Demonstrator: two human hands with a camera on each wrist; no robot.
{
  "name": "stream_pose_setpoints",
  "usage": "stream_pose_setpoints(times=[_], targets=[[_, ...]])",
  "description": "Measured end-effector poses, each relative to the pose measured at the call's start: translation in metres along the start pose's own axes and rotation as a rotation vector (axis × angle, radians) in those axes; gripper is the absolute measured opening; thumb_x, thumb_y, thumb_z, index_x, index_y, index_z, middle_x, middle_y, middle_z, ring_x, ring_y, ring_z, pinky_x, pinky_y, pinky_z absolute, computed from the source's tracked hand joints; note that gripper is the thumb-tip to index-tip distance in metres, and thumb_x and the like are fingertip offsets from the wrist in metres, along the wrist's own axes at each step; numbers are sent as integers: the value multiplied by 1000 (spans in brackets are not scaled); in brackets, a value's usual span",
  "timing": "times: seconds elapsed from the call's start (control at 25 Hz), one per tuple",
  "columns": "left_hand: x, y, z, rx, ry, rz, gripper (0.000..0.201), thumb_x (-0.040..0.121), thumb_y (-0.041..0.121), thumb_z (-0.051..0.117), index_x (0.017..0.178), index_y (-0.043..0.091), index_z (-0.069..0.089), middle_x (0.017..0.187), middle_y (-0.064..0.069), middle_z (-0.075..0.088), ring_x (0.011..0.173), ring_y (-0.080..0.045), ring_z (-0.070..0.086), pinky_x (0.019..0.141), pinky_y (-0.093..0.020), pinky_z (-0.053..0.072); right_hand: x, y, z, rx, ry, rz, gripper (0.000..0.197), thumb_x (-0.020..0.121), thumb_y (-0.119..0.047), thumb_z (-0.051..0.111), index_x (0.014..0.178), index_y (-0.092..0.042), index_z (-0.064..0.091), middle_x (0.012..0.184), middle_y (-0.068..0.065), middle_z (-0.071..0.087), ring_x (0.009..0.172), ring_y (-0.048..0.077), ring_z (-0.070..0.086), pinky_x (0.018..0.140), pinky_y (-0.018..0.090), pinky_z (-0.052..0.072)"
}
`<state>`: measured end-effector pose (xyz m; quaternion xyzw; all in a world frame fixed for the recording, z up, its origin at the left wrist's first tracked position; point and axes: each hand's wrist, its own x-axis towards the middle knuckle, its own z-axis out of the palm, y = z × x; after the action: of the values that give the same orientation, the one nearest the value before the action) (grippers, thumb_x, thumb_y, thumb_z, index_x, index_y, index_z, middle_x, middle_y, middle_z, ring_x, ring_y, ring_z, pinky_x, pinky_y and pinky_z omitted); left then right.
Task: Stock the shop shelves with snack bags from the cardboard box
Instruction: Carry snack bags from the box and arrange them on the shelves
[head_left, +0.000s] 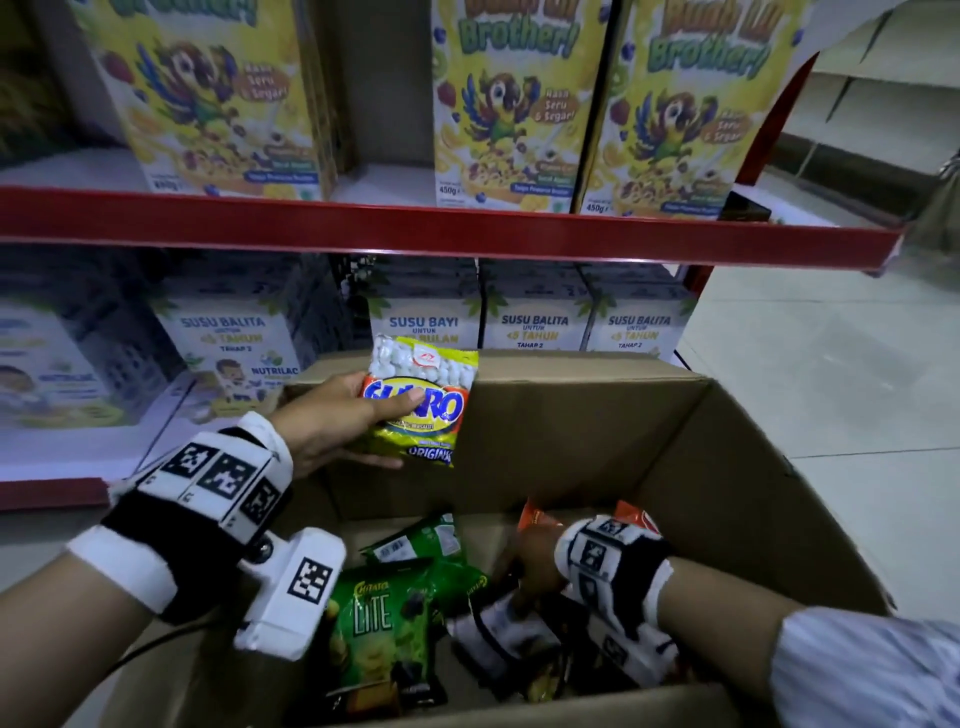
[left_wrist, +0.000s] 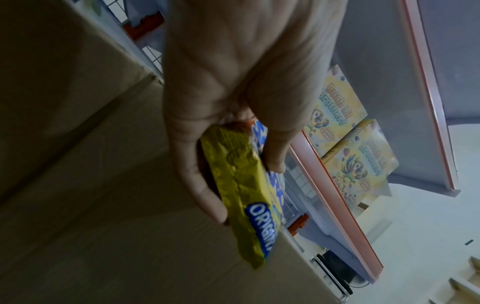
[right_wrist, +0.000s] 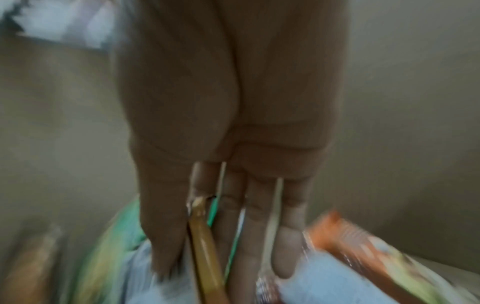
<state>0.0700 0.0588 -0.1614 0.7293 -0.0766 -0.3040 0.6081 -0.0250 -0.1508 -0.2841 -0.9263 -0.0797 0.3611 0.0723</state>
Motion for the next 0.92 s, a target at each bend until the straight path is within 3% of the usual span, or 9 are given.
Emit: stream_pose_setpoints(times=[0.16,0.28,0.36,0.48,0.56,0.68,0.8,0.88,0.92], targets=[[-3,14,-4,-22,140,136,15,84,22,68,98,20,63,89,-5,74,71,-18,70,56,-33,60,-30,9,-73,568,293,-44,23,86,-19,66,108,-15,67,95,0,65,82,11,59,78,23,49],[-5,20,-6,-30,321,262,15,85,17,68,100,16,63,90,-4,72,75,-17,67,63,-31,57,-67,14,-122,885,603,-92,3,86,-14,66,84,-16,65,87,5,65,82,20,61,78,29,50],[-8,20,1,-37,316,233,20,89,15,63,109,11,63,97,-10,72,83,-25,68,76,-42,58,-88,5,-138,918,873,-132,4,86,-15,67,84,-15,63,79,5,63,76,22,61,70,27,51],[-22,23,14,-226,108,93,32,91,36,57,110,11,64,90,-11,75,79,-28,72,69,-49,59,-101,-21,-137,550,1296,-274,17,82,-16,72,98,-14,68,80,9,61,74,21,60,69,30,48],[-29,30,20,-336,-30,88,51,76,58,57,101,16,70,95,-12,75,86,-28,73,68,-48,60,-99,-40,-127,185,1356,-391,30,78,-11,74,107,-10,71,86,14,60,81,25,58,73,32,47],[-30,35,27,-383,20,216,42,75,50,64,97,15,70,94,-10,75,81,-22,74,65,-40,61,-95,-53,-117,-35,1289,-476,36,78,-12,74,113,-11,70,97,14,62,90,27,56,80,34,48],[-27,35,24,-402,107,275,22,89,27,59,104,12,65,87,-6,76,72,-19,73,60,-33,61,-100,-51,-111,140,1340,-545,34,82,-23,68,115,-19,68,108,5,59,102,19,51,89,27,42],[-27,34,19,-443,68,272,19,90,23,58,104,12,63,87,-7,76,73,-19,74,57,-31,60,-103,-50,-114,419,1398,-366,41,85,-37,62,125,-29,58,117,-1,51,113,14,47,93,30,44],[-28,33,18,-445,46,270,20,88,23,59,105,12,62,89,-7,76,74,-19,74,56,-31,59,-104,-49,-118,580,1347,-251,48,85,-44,62,131,-34,51,121,-3,49,116,12,46,93,32,45]])
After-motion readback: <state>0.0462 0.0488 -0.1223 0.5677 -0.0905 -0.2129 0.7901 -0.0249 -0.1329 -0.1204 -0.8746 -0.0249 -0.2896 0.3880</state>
